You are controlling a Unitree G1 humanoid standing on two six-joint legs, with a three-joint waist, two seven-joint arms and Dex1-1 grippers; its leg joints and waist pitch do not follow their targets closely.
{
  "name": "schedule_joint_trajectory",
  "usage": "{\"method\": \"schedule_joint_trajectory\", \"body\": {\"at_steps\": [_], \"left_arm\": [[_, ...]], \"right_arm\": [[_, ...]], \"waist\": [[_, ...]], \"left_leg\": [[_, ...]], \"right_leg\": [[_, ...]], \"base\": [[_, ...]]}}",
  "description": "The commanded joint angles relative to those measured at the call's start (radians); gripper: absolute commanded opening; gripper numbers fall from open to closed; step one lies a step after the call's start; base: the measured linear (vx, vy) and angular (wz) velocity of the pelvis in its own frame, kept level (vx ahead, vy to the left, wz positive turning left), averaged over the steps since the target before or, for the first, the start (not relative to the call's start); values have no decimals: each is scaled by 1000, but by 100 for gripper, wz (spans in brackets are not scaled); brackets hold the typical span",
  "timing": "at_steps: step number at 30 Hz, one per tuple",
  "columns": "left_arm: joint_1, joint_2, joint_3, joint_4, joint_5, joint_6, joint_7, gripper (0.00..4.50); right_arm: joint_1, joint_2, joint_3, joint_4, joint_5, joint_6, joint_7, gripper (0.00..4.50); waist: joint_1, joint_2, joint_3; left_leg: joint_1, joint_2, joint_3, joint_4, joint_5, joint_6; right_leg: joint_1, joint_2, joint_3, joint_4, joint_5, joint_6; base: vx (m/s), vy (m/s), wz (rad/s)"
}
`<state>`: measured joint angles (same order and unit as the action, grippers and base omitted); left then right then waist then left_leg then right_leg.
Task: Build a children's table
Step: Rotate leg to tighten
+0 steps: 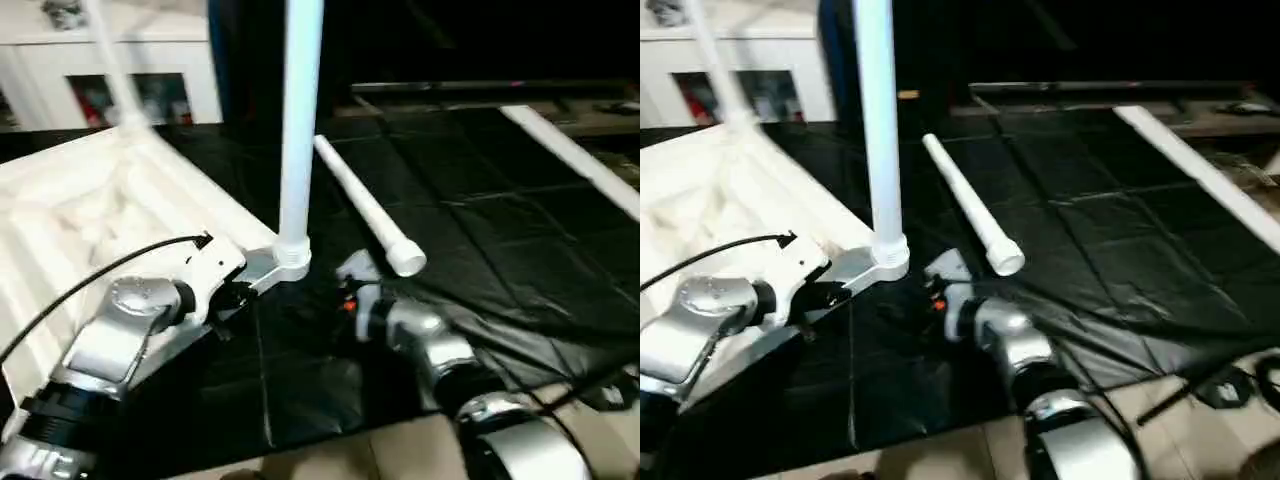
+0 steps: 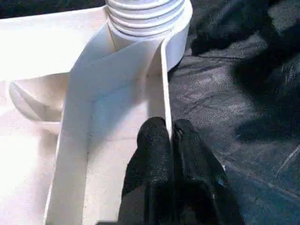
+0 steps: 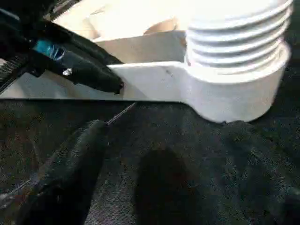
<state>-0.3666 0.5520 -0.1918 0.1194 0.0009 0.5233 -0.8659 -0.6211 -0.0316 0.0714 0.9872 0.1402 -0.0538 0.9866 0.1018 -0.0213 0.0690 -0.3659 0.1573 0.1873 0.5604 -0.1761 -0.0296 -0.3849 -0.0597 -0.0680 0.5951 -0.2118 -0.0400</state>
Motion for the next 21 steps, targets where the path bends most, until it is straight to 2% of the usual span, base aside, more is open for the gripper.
{"method": "schedule_joint_trajectory", "body": {"at_steps": [1,3,4,5,6,7,8,10,13,18,21], "left_arm": [[-15,15,-43,27,7,-35,-47,0],[-19,21,-49,39,6,-61,-63,0],[-22,23,-52,47,2,-75,-75,0],[-23,25,-54,53,-1,-86,-84,0],[-23,28,-56,57,-2,-102,-93,0],[-21,33,-60,62,-4,-125,-110,0],[-21,33,-60,62,-4,-125,-110,0],[-16,44,-66,66,-9,-154,-140,0],[-12,61,-77,77,-11,-204,-186,0],[-4,86,-95,89,-27,-276,-275,0],[-2,95,-107,87,-33,-294,-308,0]], "right_arm": [[8,-33,-20,-59,26,10,47,439],[16,-56,-17,-95,29,8,71,447],[22,-69,-11,-115,24,-9,80,447],[27,-78,-7,-132,22,-12,88,447],[31,-85,-7,-150,29,-1,102,447],[40,-95,-11,-187,47,24,124,447],[40,-95,-11,-187,47,24,124,447],[52,-110,-3,-234,36,29,114,447],[71,-138,17,-298,30,53,140,447],[74,-189,32,-332,18,48,189,447],[62,-200,37,-321,3,44,183,447]], "waist": [[1,25,-58],[8,26,-63],[9,26,-64],[15,26,-71],[16,28,-73],[19,26,-73],[22,25,-77],[24,22,-78],[26,22,-76],[37,24,-67],[37,22,-67]], "left_leg": [[30,94,-40,-81,-335,-19],[34,95,-31,-74,-278,-2],[29,93,-29,-72,-259,2],[28,92,-24,-65,-207,12],[24,93,-21,-61,-159,22],[21,91,-20,-59,-146,32],[20,92,-19,-54,-118,42],[18,91,-19,-50,-87,55],[17,91,-19,-51,-107,55],[27,95,-19,-59,-215,5],[30,96,-21,-63,-243,-20]], "right_leg": [[20,-111,72,-83,-265,-177],[18,-104,69,-71,-176,-201],[22,-104,67,-68,-153,-208],[26,-102,64,-59,-84,-218],[29,-99,61,-48,-12,-231],[31,-96,59,-47,9,-232],[35,-99,58,-39,56,-237],[38,-99,55,-35,93,-245],[38,-97,53,-39,47,-232],[29,-101,59,-59,-142,-204],[29,-103,59,-59,-177,-198]], "base": [[0,0,0],[62,-16,5],[66,-18,5],[71,-24,5],[64,-23,2],[64,-23,2],[53,-16,0],[0,0,0],[0,0,0],[0,0,0],[0,0,0]]}}
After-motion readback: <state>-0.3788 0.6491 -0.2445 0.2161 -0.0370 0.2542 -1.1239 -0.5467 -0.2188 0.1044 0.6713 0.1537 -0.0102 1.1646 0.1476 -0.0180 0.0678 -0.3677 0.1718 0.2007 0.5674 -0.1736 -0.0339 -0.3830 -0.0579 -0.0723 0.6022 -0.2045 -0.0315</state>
